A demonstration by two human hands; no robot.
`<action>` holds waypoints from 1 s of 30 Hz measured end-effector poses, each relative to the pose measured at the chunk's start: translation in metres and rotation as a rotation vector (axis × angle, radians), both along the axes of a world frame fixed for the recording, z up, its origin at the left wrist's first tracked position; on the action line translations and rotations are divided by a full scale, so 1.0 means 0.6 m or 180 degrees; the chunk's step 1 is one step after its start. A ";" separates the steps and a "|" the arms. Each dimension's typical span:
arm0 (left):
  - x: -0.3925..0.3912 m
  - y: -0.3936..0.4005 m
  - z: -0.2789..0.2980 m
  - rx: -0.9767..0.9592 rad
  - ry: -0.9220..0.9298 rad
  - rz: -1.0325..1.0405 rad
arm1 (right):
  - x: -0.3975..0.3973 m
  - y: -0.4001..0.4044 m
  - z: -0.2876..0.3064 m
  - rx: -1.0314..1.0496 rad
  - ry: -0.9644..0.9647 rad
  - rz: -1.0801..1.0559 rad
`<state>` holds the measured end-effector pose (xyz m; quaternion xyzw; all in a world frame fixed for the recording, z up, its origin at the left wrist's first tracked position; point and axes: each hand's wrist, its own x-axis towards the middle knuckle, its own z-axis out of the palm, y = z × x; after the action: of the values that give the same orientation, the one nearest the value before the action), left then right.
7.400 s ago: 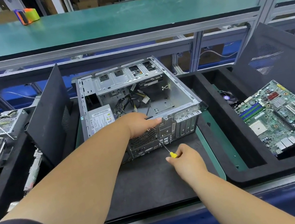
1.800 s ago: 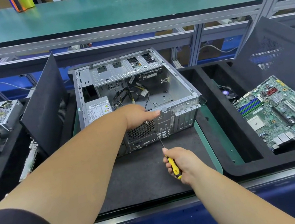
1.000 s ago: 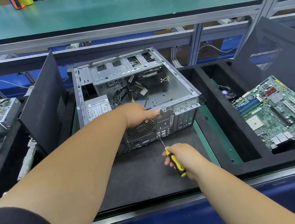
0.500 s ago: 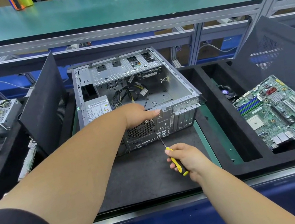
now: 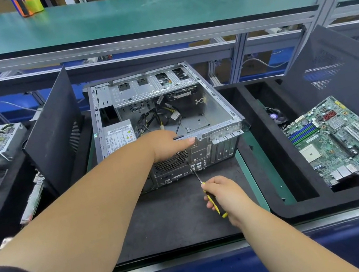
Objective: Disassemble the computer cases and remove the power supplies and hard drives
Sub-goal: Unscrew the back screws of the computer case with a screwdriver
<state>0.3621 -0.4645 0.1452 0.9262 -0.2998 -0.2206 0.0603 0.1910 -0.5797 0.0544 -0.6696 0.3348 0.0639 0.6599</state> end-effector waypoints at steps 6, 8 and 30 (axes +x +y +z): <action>-0.032 0.019 -0.005 -0.1119 -0.0846 0.0023 | -0.002 -0.004 0.012 -0.0010 0.0034 0.0102; -0.056 0.031 -0.008 -0.1780 -0.1675 -0.0269 | -0.002 -0.003 0.014 0.0024 0.0036 0.0121; -0.147 -0.047 -0.136 -0.3622 0.2867 0.4369 | -0.010 -0.023 0.014 0.0166 -0.0012 0.0317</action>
<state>0.2739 -0.4926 0.0633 0.5620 0.2900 -0.2922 0.7174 0.1852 -0.5934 0.0625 -0.6681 0.2980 0.1041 0.6738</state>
